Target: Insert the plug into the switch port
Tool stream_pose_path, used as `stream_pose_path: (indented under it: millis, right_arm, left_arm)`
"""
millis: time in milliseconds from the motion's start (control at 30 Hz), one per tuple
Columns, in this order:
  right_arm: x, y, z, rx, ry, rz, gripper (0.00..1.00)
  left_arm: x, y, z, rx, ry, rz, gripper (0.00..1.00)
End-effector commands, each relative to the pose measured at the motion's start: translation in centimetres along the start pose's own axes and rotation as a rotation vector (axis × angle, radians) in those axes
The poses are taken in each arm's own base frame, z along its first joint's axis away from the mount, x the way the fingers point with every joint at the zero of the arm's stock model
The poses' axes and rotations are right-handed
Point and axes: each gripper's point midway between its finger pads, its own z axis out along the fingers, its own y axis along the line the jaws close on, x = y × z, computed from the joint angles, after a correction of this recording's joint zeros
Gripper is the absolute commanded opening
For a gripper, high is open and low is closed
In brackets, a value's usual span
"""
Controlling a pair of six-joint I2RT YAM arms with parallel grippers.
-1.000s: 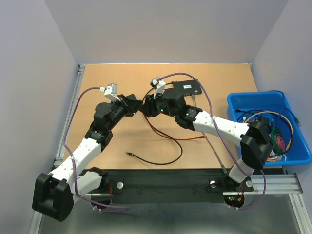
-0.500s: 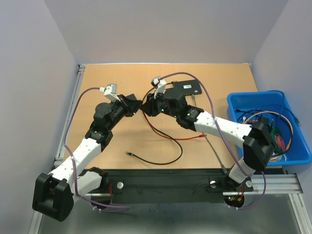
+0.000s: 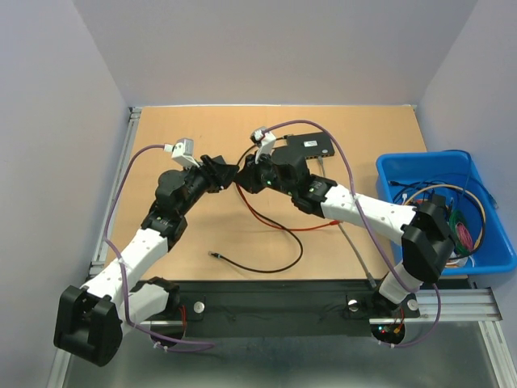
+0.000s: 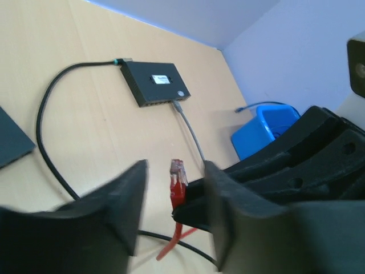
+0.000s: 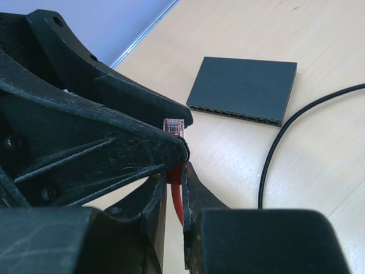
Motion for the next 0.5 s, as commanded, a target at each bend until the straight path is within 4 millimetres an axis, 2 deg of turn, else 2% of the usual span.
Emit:
stream_pose_path:
  millis: [0, 100, 300, 333, 367, 400, 433, 467]
  right_arm:
    - [-0.9, 0.4, 0.3, 0.002, -0.039, -0.008, 0.0]
    - [0.8, -0.6, 0.5, 0.031, -0.008, -0.004, 0.0]
    - [3.6, -2.3, 1.1, 0.088, 0.05, 0.007, 0.0]
    - [4.0, -2.3, 1.2, 0.089, 0.06, 0.009, 0.0]
    - [4.8, -2.6, 1.6, 0.095, 0.077, 0.013, 0.01]
    - [5.3, -2.8, 1.7, 0.097, 0.089, 0.018, 0.0]
    - [6.2, -3.0, 2.0, 0.098, 0.11, 0.023, 0.0]
    - [6.2, -2.9, 2.0, 0.096, 0.111, 0.026, 0.0]
  left_arm:
    - [-0.7, 1.0, 0.6, -0.055, -0.021, 0.048, 0.65]
    - [-1.0, 3.9, 1.2, -0.193, -0.015, 0.045, 0.73]
    - [-2.1, 8.9, 2.3, -0.326, -0.032, -0.007, 0.74]
    - [-2.7, 10.1, 2.3, -0.358, -0.051, -0.015, 0.74]
    - [-3.7, 10.5, 2.6, -0.37, -0.08, -0.011, 0.75]
    - [-3.5, 11.9, 3.1, -0.407, -0.07, -0.012, 0.75]
    - [-5.1, 12.5, 3.4, -0.422, -0.101, -0.008, 0.75]
    - [-5.5, 13.4, 3.6, -0.442, -0.105, -0.007, 0.75]
